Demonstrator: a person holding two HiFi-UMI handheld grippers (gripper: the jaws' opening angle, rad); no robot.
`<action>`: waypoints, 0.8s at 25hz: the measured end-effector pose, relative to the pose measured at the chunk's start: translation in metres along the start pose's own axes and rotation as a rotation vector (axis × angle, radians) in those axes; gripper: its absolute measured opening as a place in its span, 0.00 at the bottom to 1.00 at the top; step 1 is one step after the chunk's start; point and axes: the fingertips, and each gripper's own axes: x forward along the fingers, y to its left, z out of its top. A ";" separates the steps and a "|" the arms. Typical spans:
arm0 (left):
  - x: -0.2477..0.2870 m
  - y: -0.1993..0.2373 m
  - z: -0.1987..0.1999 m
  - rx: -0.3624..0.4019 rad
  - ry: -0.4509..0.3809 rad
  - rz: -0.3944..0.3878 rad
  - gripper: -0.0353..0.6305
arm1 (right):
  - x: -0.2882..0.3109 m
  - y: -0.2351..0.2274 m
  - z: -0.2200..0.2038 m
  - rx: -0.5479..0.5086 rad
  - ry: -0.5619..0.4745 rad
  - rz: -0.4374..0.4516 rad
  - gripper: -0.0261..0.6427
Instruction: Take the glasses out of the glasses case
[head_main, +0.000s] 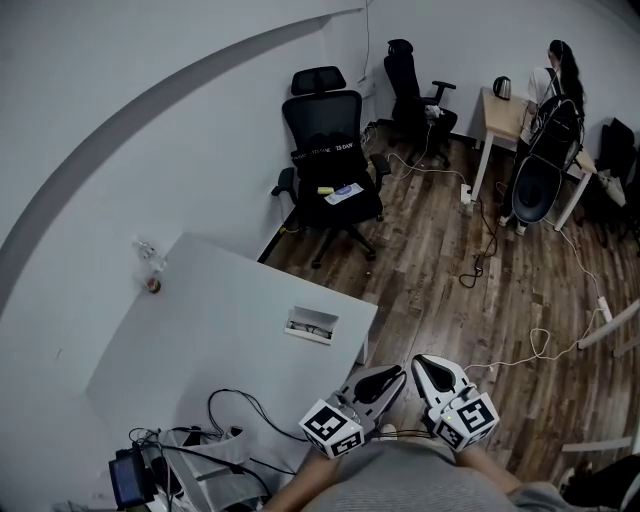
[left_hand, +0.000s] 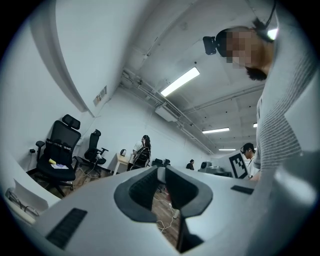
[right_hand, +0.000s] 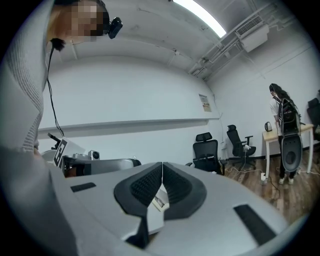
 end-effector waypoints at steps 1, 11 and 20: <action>0.002 0.004 0.002 0.002 0.002 -0.003 0.14 | 0.004 -0.002 0.000 0.001 0.001 -0.002 0.06; 0.002 0.046 0.023 0.154 0.086 -0.051 0.14 | 0.039 -0.009 0.002 -0.010 -0.010 -0.015 0.06; -0.003 0.050 0.013 0.323 0.229 -0.138 0.14 | 0.050 -0.004 -0.009 -0.010 0.011 -0.006 0.06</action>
